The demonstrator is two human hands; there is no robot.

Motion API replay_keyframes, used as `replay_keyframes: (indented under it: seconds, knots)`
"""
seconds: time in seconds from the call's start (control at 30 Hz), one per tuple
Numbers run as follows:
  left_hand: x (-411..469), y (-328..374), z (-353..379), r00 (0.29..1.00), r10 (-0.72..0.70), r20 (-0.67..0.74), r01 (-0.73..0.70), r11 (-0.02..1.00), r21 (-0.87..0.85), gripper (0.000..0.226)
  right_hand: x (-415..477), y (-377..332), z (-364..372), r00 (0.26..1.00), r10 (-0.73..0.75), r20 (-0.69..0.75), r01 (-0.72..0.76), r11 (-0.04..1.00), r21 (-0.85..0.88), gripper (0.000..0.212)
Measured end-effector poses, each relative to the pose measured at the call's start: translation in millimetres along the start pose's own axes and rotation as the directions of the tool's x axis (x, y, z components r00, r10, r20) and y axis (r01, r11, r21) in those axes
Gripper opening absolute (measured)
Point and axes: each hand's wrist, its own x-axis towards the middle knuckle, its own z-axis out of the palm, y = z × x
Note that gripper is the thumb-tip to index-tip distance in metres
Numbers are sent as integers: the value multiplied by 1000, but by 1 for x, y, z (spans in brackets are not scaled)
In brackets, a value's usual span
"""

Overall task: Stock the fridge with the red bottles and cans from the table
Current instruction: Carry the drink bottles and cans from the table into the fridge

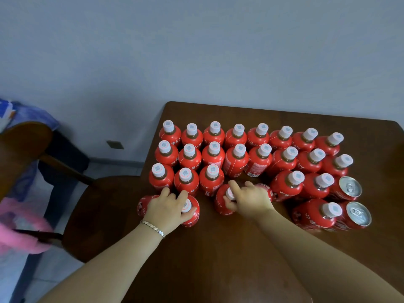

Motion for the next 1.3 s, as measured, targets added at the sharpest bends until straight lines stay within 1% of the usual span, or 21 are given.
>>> replay_keyframes:
  seconds: [0.1,0.13,0.17,0.23,0.27,0.33,0.43,0.5,0.6,0.67,0.73,0.83,0.93,1.0,1.07,1.13,1.17,1.2,1.23,1.27,1.3]
  knots:
    - [2,0,0,999,8,31,-8,1000,-6,56,1,1,-12,999,-38,23,40,997,-63,48]
    - [3,2,-4,999,-5,53,5,1000,-4,57,1,3,-14,998,-1,56,5,997,-71,48]
    - [3,4,-11,995,-33,94,34,999,-12,58,-1,4,-17,990,51,129,-42,996,-73,49]
    - [4,6,-16,971,-119,207,115,993,31,58,-7,4,-23,974,133,183,-137,991,7,50]
    - [4,9,-19,951,-157,265,156,987,25,58,-10,4,-24,969,178,172,-191,980,61,49]
    - [3,15,-26,907,-261,329,276,961,1,58,-18,4,-31,950,243,197,-272,953,135,46]
    - [-4,26,-33,794,-442,417,506,861,-49,57,-27,1,-45,932,253,259,-315,919,237,43]
    - [-9,37,-43,735,-515,441,603,794,-77,56,-32,-2,-58,943,204,261,-273,925,265,41]
    - [-19,61,-69,681,-606,410,698,707,-115,56,-42,-6,-81,974,103,203,-151,959,240,38]
    - [-27,77,-89,651,-656,382,739,662,-123,56,-49,-9,-95,986,28,167,-66,973,222,37]
    - [-38,95,-111,645,-689,330,755,643,-130,56,-59,-13,-111,988,-35,152,0,974,224,39]
    - [-64,128,-146,587,-766,264,807,579,-115,58,-79,-23,-134,978,-165,131,140,973,182,49]
    - [-106,160,-175,477,-850,223,879,464,-110,62,-114,-43,-157,927,-347,140,329,934,139,52]
    - [-142,181,-189,403,-890,214,914,381,-137,62,-141,-62,-170,874,-453,176,435,890,136,53]
    - [-184,203,-201,330,-922,201,940,303,-156,58,-172,-85,-179,800,-558,221,540,830,143,49]
    - [-235,227,-213,237,-956,172,960,203,-193,50,-207,-115,-182,709,-659,250,644,750,151,47]
    - [-257,238,-217,181,-969,170,967,144,-208,47,-223,-129,-182,669,-699,254,688,711,145,48]
    - [-284,251,-220,106,-980,169,973,68,-220,44,-243,-148,-181,621,-739,261,735,665,131,51]
    - [-318,268,-226,11,-987,163,972,-27,-233,42,-270,-171,-180,574,-773,272,779,618,111,55]
    - [-335,278,-229,-39,-987,156,967,-76,-242,39,-285,-184,-179,557,-781,282,793,601,97,59]
    - [-367,296,-235,-127,-980,151,953,-163,-255,38,-316,-205,-179,504,-814,287,832,547,90,62]
